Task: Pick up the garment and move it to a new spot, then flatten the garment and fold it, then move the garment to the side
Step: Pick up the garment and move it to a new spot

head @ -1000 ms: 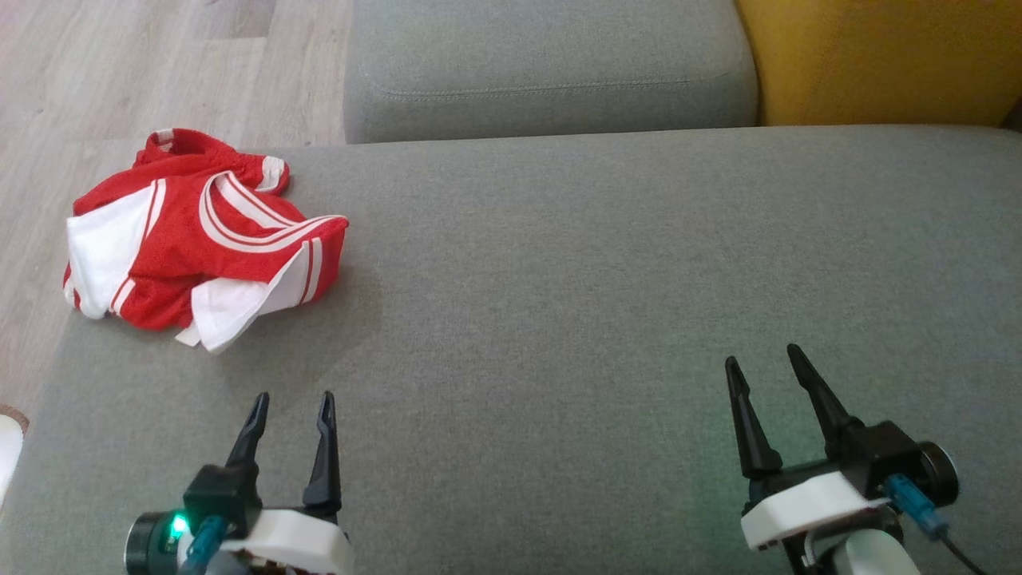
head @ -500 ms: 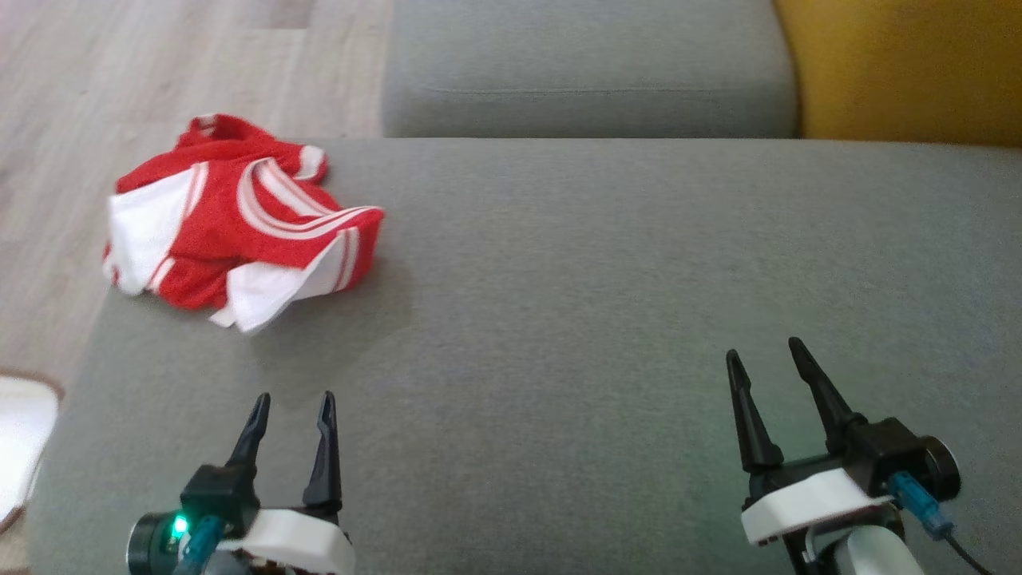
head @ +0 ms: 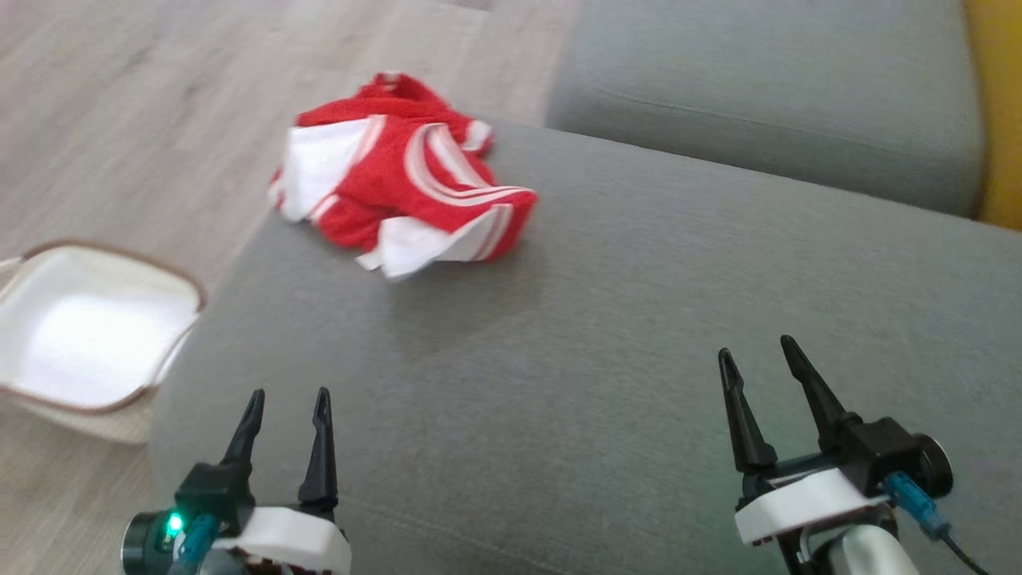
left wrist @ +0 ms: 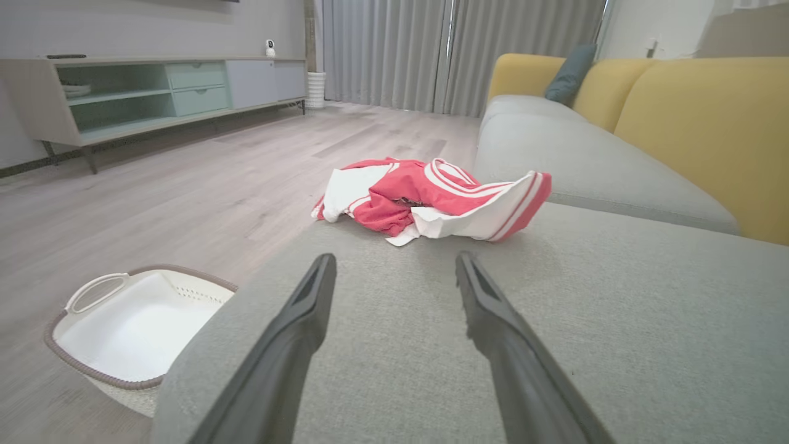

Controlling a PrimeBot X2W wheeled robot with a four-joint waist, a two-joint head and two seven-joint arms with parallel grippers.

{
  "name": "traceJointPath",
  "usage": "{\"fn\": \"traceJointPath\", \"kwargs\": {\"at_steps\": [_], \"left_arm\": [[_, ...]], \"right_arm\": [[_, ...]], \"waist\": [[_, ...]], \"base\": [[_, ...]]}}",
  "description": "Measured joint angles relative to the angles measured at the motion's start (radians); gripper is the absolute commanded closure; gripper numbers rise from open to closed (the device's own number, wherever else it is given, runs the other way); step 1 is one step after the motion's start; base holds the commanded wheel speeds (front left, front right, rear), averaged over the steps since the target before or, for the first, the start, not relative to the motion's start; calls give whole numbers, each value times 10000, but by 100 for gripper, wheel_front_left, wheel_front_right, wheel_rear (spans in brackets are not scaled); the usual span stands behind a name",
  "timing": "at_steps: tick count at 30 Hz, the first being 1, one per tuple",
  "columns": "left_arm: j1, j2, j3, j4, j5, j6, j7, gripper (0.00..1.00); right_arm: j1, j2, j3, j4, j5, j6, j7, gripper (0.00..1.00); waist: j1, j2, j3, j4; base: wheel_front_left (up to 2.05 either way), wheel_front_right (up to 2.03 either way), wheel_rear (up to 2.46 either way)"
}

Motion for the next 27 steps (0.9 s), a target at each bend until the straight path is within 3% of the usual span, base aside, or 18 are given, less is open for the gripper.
{"fn": "traceJointPath", "kwargs": {"at_steps": [10, 20, 27], "left_arm": [[13, 0, 267, -107, 84, -35, -2, 0], [13, 0, 249, -125, 178, -42, -2, 0], [-419, 29, -8, 111, 299, -397, -2, 0]], "right_arm": [[-15, 2, 211, 2, 86, 0, 0, 0], [-38, 2, 159, 38, 84, 0, 0, 0], [-39, 2, 59, 4, -38, 0, 0, 0]], "waist": [[0, 0, -1, 1395], [0, 0, 65, 1297], [0, 0, 299, 872]], "base": [[0, 0, 0], [0, 0, 0], [0, 0, 0]]}}
